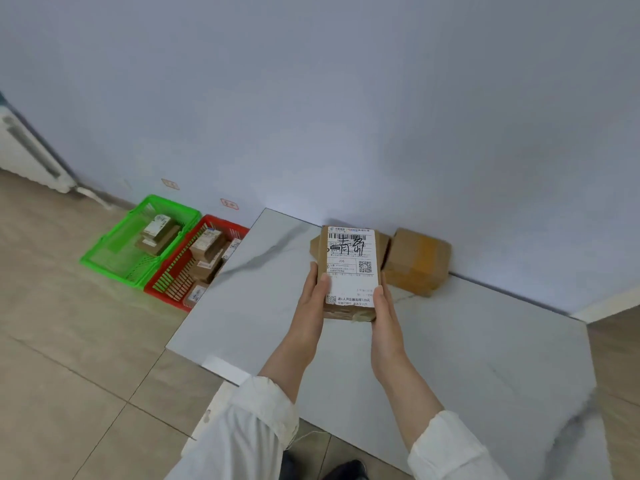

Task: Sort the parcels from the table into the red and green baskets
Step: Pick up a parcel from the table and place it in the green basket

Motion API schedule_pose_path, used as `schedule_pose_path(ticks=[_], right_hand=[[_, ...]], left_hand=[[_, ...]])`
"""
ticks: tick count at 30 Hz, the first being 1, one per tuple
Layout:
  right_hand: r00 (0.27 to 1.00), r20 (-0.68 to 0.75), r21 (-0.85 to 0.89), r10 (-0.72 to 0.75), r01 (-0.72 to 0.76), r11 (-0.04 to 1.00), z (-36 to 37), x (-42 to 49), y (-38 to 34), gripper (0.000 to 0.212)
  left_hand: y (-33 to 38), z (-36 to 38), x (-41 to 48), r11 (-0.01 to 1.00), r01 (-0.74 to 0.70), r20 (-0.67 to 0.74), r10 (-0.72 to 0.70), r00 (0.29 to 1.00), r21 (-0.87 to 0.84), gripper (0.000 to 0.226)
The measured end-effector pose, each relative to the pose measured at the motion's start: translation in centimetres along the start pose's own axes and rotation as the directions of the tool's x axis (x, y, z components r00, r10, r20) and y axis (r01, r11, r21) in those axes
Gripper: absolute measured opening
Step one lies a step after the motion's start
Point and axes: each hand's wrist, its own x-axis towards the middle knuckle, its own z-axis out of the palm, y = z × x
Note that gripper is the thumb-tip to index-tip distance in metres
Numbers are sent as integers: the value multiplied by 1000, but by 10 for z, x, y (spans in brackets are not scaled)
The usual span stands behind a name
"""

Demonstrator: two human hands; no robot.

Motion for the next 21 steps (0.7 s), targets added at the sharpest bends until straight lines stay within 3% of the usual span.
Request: schedule_pose_path(ticks=[4,8,14,19,21], right_hand=[[992,125,-69,24,-15,998,83,-6,17,45],[976,210,-132,61,-33,991,183,-12,47,46],[946,289,-217,150,-88,972,339,-20,89,48],[933,308,-239,185,-112,965,438,-4,110,68],[932,304,-239,200,-129,963,472,11,122,61]], left_hand=[[12,-85,-11,999,-18,-112,13,994,-40,84],[21,-187,-18,994,-28,-206,5,979,-110,62],[43,-344,-20,976,-68,-357,-10,934,-205,50],[66,-439,-2,958,-83,-427,-45,903,-276,47],[71,-473,12,960,-65,-434,-63,899,-273,41]])
